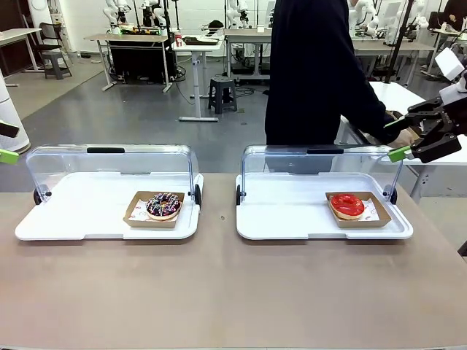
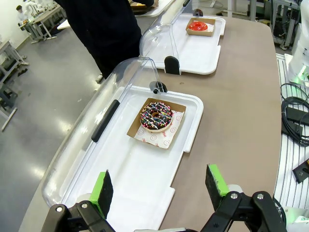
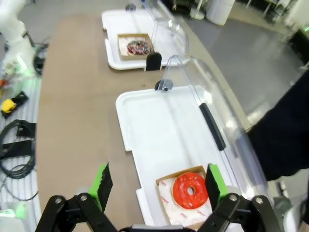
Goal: Provide the desired donut to the person.
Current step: Place the picked Paper togo box onto the Handle tray extended by the person.
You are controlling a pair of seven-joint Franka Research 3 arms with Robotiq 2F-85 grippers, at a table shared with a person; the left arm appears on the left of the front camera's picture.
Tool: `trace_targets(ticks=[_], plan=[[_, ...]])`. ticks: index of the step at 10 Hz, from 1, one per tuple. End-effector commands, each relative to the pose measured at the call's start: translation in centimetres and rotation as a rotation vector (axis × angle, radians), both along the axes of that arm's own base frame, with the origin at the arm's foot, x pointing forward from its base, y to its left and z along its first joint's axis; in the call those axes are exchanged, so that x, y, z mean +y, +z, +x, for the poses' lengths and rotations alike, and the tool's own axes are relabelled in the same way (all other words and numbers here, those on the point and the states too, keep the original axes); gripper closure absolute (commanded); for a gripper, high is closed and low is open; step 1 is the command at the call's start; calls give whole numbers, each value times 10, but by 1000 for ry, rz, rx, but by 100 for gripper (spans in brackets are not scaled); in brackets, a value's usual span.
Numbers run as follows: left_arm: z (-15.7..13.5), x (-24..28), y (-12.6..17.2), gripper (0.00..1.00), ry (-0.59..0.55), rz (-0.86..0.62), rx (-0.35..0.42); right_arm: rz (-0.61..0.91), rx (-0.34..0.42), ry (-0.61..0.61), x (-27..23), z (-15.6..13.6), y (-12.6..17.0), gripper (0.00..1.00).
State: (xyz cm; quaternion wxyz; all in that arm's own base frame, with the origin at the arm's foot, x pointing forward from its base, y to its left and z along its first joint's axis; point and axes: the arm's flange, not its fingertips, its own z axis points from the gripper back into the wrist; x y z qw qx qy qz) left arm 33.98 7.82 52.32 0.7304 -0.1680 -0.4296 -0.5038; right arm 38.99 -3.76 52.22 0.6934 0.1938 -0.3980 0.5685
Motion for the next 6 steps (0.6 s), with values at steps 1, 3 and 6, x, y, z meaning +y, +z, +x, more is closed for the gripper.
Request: trace_targets(ticks=[1,3,6], plan=[[0,0,0,0,3,-18,-7,-7,4,13,1,0,-1,0],[0,0,0,0,3,-18,-7,-7,4,13,1,0,-1,0],[0,0,0,0,3,-18,-7,-7,4,13,1,0,-1,0]])
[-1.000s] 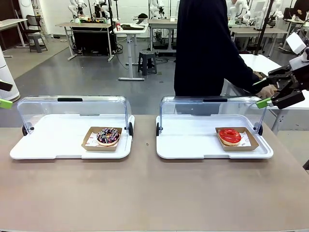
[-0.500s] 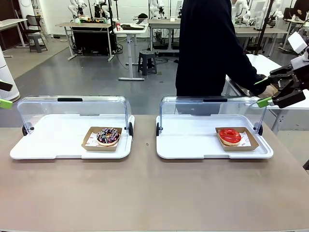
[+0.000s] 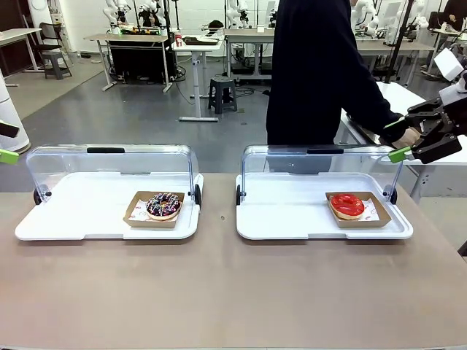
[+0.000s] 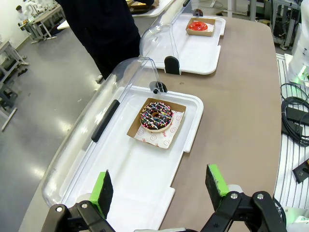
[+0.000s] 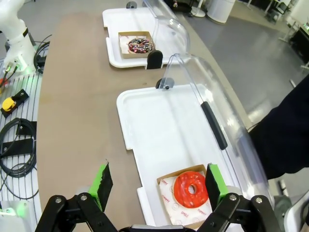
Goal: Provide the desired donut to the person.
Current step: Place the picked Paper togo box onto the Handle tray extended by the person.
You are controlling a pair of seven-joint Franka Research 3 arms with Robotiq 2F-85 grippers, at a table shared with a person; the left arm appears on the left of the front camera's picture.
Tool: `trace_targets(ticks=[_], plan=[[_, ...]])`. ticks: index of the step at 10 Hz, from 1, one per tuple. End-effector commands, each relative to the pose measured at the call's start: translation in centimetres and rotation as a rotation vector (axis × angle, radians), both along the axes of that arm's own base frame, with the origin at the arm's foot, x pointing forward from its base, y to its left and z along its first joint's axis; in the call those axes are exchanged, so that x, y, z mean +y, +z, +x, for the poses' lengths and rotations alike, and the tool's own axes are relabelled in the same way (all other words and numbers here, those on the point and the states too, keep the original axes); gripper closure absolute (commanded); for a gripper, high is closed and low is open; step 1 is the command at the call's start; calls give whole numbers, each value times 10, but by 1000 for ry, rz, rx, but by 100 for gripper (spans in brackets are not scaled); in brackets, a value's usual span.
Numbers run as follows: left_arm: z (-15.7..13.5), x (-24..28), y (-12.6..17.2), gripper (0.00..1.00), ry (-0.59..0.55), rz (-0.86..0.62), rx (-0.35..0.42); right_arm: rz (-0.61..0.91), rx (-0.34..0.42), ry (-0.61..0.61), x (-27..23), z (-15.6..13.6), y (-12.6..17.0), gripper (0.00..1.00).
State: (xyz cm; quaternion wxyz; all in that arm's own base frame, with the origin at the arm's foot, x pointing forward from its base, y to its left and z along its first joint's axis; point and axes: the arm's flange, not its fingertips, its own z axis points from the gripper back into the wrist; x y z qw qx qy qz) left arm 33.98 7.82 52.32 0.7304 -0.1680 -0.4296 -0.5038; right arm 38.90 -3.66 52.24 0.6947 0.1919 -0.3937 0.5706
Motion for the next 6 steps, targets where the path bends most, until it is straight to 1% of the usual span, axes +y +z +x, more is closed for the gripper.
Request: trace_targets(ticks=[1,6], plan=[[0,0,0,0,3,-18,-7,2,0,11,0,1,-2,0],[0,0,0,0,3,-18,-7,2,0,11,0,1,-2,0]])
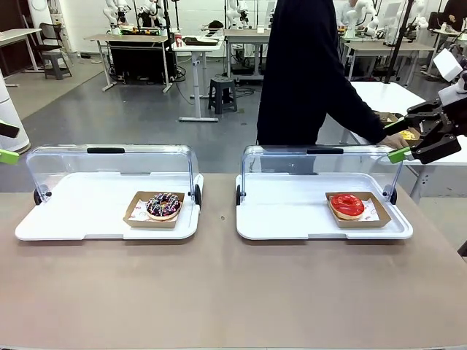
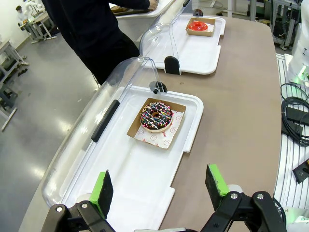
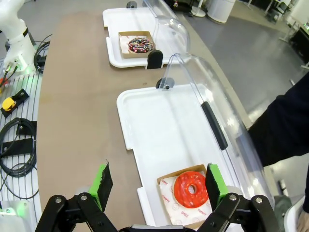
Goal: Provide the desired donut to the person.
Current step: Place the picked Paper togo box onto the Handle tray extended by the person.
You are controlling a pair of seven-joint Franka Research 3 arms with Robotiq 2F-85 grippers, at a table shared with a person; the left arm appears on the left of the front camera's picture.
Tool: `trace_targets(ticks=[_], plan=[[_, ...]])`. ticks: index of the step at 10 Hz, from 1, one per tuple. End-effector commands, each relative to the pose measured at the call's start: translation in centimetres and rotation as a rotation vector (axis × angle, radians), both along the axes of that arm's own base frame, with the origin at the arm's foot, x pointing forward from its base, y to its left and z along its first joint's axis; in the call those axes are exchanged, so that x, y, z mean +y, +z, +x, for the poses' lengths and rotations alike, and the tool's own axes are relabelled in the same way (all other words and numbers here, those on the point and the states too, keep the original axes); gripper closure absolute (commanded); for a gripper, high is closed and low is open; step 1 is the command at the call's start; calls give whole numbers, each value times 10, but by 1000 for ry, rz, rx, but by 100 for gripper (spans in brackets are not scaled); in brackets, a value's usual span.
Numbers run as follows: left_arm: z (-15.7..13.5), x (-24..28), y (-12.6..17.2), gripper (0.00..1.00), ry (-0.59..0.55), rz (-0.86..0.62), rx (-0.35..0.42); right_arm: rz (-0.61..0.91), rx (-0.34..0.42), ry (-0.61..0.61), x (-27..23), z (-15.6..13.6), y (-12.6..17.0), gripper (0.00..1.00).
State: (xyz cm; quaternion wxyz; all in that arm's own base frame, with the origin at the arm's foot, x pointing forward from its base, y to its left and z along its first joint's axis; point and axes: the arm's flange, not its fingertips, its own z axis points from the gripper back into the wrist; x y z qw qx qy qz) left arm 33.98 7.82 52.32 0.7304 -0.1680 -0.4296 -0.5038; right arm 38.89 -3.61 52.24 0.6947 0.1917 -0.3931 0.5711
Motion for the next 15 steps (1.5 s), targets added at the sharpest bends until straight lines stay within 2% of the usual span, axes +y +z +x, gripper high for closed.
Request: trace_targets(ticks=[1,15], plan=[[0,0,0,0,3,-18,-7,4,-1,10,-1,1,-2,0],[0,0,0,0,3,-18,-7,4,-1,10,-1,1,-2,0]])
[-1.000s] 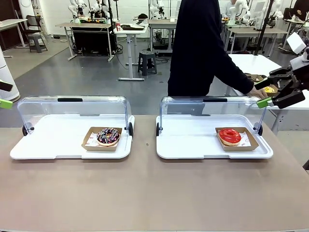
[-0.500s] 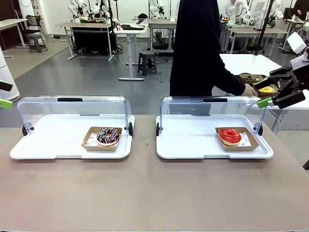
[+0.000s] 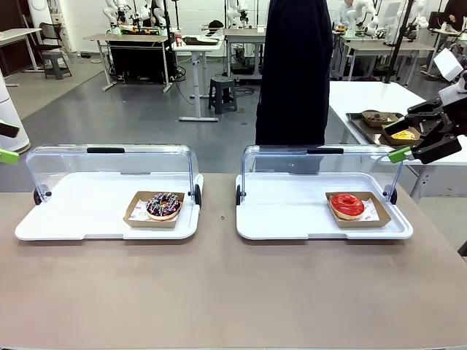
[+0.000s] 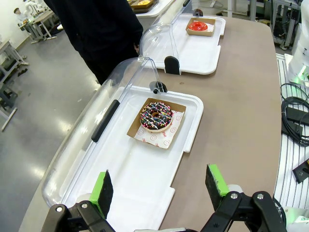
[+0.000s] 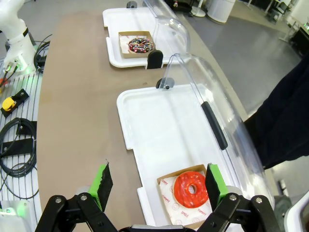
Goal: Provide the desired donut to the person.
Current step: Place the picked Paper togo box onto the Handle tray extended by the person.
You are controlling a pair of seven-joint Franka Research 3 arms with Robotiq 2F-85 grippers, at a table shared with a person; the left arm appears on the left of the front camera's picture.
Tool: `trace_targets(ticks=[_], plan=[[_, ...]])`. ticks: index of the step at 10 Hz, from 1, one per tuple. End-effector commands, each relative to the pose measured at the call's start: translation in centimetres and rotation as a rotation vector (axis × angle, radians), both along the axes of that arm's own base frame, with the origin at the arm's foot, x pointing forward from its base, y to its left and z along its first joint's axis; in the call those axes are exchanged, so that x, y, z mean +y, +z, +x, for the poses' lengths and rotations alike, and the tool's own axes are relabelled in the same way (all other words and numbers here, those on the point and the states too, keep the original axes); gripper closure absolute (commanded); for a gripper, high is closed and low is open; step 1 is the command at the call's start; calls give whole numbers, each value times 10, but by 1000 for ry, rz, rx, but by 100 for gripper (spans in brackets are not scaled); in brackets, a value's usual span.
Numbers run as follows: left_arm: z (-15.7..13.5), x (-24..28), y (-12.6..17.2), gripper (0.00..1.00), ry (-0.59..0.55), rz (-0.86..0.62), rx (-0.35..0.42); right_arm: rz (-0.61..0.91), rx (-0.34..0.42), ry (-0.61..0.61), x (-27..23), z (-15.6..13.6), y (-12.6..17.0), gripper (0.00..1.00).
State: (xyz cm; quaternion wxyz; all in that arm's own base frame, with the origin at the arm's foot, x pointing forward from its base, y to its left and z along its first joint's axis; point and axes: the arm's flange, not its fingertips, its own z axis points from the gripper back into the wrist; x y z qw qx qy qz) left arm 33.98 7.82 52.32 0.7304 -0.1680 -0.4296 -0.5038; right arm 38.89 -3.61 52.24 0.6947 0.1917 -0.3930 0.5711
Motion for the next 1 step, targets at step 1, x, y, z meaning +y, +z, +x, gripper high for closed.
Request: trace_targets(ticks=[1], plan=[[0,0,0,0,3,-18,-7,4,-1,10,-1,1,-2,0]])
